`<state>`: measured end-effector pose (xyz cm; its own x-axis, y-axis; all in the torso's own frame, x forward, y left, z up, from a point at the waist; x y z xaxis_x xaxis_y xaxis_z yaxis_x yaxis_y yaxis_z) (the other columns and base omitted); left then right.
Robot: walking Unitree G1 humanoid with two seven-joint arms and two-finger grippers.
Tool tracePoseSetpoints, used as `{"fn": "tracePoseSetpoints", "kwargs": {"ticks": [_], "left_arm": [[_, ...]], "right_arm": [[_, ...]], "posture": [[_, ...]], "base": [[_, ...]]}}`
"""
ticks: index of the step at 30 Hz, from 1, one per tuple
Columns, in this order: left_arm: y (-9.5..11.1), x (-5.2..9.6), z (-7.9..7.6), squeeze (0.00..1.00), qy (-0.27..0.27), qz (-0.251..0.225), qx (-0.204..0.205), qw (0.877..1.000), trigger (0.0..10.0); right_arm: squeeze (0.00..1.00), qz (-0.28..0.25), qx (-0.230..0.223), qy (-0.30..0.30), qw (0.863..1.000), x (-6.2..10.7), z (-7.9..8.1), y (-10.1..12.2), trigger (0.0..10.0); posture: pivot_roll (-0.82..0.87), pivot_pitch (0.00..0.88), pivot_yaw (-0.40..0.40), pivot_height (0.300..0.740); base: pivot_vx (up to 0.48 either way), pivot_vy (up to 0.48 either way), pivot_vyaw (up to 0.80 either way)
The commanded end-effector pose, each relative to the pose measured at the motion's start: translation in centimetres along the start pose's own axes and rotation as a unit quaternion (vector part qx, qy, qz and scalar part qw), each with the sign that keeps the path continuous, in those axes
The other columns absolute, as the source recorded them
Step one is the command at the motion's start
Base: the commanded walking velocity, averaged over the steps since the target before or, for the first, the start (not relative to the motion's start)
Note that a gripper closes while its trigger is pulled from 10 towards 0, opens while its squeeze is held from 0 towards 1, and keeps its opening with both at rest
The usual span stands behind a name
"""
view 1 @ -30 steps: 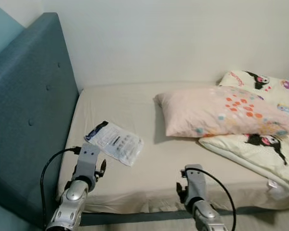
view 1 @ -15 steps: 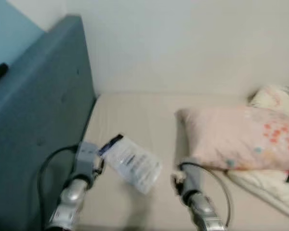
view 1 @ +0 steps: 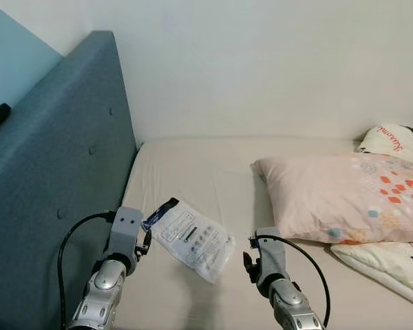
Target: Clean up the room
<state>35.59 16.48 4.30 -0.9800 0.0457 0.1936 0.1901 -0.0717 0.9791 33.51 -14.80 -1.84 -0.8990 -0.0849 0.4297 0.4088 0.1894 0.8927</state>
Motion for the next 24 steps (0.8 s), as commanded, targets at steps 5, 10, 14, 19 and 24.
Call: {"fn": "tracePoseSetpoints", "kwargs": {"ticks": [5, 10, 14, 19, 24], "left_arm": [[-0.9, 0.2, -0.4, 0.0, -0.014, 0.016, -0.013, 1.0, 10.0], [-0.9, 0.2, -0.6, 0.0, -0.019, 0.017, -0.013, 1.0, 10.0], [-0.8, 0.1, -1.0, 0.0, -0.031, 0.017, -0.029, 0.999, 10.0], [-1.2, 0.2, -1.3, 0.0, -0.037, 0.026, -0.029, 0.999, 10.0], [-1.3, 0.1, -1.3, 0.0, -0.037, 0.032, -0.027, 0.998, 10.0]], "right_arm": [[0.0, 0.015, -0.011, 0.007, 1.0, 0.3, 0.5, -1.1, 10.0], [0.0, 0.015, -0.013, 0.004, 1.0, 0.3, 0.4, -1.1, 10.0], [0.0, 0.015, -0.013, 0.003, 1.0, 0.3, 0.4, -1.1, 10.0], [0.0, 0.016, -0.013, 0.002, 1.0, 0.3, 0.3, -1.1, 10.0], [0.0, 0.015, -0.017, 0.001, 1.0, 0.3, 0.3, -1.0, 10.0]], "posture": [[-0.04, 0.125, -0.02, 0.74], [-0.04, 0.125, -0.016, 0.74], [-0.04, 0.127, -0.015, 0.74], [-0.04, 0.133, -0.017, 0.74], [-0.04, 0.136, -0.018, 0.74]], "base": [[0.0, 0.0, 0.0], [0.0, 0.0, 0.0], [0.0, -0.12, 0.0], [0.0, -0.48, 0.0], [0.0, -0.096, 0.0]]}}
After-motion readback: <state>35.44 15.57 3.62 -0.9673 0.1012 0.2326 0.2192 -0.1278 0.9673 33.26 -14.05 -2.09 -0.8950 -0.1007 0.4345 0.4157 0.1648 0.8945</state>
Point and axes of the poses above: a point about 5 cm out from each wrist's last joint towards the gripper, its own x axis pointing back from the gripper into the wrist, its own y axis along the axis of the wrist's last joint, z = x × y, the point moved 6 cm from there along -x, pointing out of the wrist towards the gripper, and after that the axes turned 6 degrees about x, right-handed, at the moved point
